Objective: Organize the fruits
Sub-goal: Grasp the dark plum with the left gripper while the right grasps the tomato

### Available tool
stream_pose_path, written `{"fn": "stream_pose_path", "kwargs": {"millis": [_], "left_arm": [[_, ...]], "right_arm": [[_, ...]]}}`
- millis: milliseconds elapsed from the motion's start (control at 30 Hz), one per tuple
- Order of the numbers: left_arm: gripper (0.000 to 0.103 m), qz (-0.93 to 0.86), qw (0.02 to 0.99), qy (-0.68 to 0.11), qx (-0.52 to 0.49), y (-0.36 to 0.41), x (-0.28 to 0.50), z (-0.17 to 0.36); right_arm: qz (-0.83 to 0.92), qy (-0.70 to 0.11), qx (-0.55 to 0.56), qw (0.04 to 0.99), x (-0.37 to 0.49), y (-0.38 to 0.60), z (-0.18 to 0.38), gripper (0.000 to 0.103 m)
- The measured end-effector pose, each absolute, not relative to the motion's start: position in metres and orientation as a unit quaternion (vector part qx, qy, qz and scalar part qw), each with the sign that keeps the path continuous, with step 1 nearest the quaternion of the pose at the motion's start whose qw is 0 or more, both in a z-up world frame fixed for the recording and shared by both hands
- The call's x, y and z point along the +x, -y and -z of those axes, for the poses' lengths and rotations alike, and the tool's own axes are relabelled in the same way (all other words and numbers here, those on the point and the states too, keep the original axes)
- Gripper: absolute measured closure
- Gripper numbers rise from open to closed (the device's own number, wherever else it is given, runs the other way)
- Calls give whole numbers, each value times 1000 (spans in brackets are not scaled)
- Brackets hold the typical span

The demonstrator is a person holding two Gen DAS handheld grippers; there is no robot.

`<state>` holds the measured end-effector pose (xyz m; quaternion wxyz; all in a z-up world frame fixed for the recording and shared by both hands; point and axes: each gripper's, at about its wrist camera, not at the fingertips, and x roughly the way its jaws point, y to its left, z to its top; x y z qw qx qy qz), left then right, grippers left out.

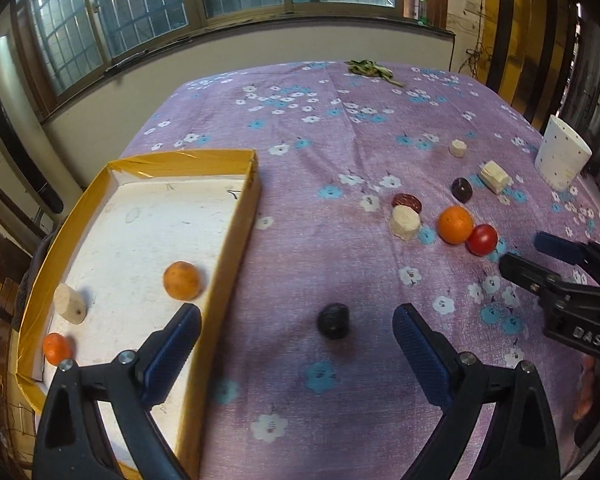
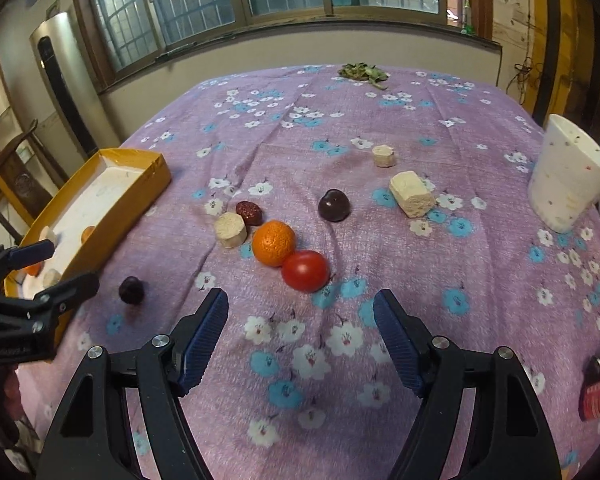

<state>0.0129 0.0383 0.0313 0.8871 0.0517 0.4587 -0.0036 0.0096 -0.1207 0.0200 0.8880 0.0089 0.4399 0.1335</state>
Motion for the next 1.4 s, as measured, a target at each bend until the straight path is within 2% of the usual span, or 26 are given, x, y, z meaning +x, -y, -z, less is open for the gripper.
{"fn": "stream_pose_path", "kwargs": {"millis": [100, 367, 600, 767, 867, 900, 967, 1033, 1100, 1400], "left_arm": [[5, 6, 884, -464, 60, -32, 16, -29], [5, 27, 876, -478, 62, -31, 8, -19], [6, 64, 874, -480, 31, -33, 6, -10], [20, 70, 866, -494, 23, -37, 19, 2], [34, 69, 856, -512, 4, -44, 30, 14], [44, 72, 854, -516, -3, -46, 32, 17], [55, 81, 859, -506, -6, -46, 31, 16], [73, 79, 862, -501, 3, -45, 32, 16], [79, 88, 862, -500, 0, -44, 31, 16], [79, 127, 865, -486, -10, -31, 15, -2]], "right_arm": [[-146, -451, 2, 880, 23, 117, -9, 33], [-174, -468, -4, 866, 38, 114, 8, 71], [-175, -458, -6, 871, 26, 117, -1, 71], [-179, -455, -7, 872, 17, 118, -4, 71], [-178, -455, 0, 873, 13, 120, -4, 71], [-178, -454, 2, 873, 12, 121, -4, 71], [-177, -453, 6, 874, 11, 122, -5, 71], [-175, -452, 9, 875, 10, 123, -5, 71], [-172, -451, 9, 876, 8, 123, -6, 71], [-164, -442, 9, 882, -8, 121, -16, 71]]}}
